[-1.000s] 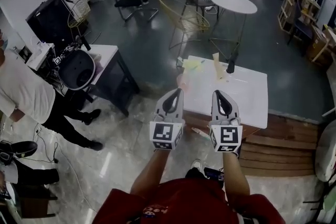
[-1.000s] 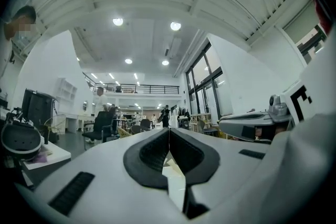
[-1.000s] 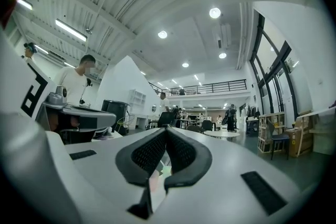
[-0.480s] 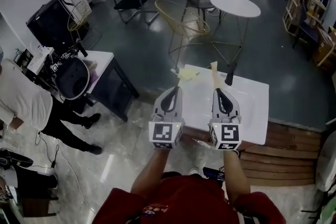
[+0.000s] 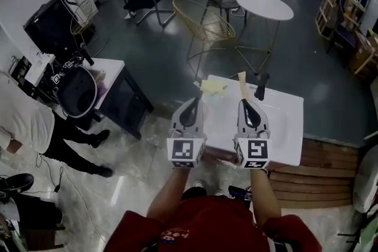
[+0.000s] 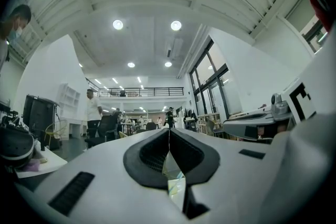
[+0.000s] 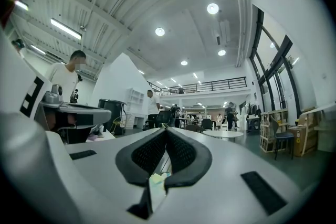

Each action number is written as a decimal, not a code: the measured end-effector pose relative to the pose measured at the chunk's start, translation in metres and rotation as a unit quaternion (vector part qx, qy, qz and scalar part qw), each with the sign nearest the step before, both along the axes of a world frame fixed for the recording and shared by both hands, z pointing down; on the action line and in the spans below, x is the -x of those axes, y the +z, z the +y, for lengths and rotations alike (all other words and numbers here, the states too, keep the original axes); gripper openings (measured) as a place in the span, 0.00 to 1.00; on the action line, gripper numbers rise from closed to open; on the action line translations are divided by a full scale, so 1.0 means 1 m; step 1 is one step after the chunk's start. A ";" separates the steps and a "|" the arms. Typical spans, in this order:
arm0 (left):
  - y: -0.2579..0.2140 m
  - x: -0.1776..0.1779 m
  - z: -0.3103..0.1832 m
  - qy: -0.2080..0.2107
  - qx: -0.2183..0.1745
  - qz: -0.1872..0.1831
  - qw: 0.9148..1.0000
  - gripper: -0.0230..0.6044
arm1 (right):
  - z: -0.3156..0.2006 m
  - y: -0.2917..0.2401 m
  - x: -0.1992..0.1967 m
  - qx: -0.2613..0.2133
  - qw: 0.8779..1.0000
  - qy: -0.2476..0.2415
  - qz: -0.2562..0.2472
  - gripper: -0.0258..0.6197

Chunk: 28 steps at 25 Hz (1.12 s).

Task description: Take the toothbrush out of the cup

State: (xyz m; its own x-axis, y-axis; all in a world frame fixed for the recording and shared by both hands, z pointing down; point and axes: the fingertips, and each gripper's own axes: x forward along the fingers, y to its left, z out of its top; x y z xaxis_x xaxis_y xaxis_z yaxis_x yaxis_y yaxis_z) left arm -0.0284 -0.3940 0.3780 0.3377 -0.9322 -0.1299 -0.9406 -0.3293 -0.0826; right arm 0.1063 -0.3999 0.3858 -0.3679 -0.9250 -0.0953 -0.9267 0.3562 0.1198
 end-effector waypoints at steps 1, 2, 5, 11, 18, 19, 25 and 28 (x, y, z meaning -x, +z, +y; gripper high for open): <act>0.002 0.003 -0.002 0.001 0.002 0.002 1.000 0.08 | -0.002 -0.002 0.003 -0.002 1.000 0.002 0.003 0.08; 0.003 0.006 -0.005 0.002 0.004 0.005 1.000 0.08 | -0.004 -0.003 0.005 -0.003 1.000 0.005 0.005 0.08; 0.005 0.011 -0.009 0.005 0.004 0.004 1.000 0.08 | -0.009 -0.002 0.013 -0.001 1.000 0.006 0.010 0.08; 0.018 0.019 -0.012 0.004 0.007 -0.003 1.000 0.08 | -0.011 0.009 0.021 0.006 1.000 0.009 0.013 0.08; 0.037 0.029 -0.011 -0.006 0.015 -0.011 1.000 0.08 | -0.011 0.014 0.029 0.010 1.000 0.009 0.016 0.08; 0.041 0.029 -0.011 -0.005 0.015 -0.012 1.000 0.08 | -0.011 0.016 0.030 0.012 1.000 0.010 0.016 0.08; 0.062 0.026 -0.011 0.000 0.020 -0.027 0.999 0.09 | -0.012 0.022 0.032 0.020 1.000 0.012 0.020 0.08; 0.075 0.025 -0.013 0.002 0.025 -0.041 0.999 0.09 | -0.014 0.025 0.032 0.023 0.999 0.015 0.021 0.08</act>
State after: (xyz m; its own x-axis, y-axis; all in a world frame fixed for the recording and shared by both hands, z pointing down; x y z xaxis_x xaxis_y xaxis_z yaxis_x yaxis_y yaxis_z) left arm -0.0533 -0.4066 0.4530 0.3485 -0.9357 -0.0555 -0.9303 -0.3380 -0.1427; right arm 0.0743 -0.4144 0.4110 -0.3433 -0.9385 -0.0369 -0.9313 0.3351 0.1427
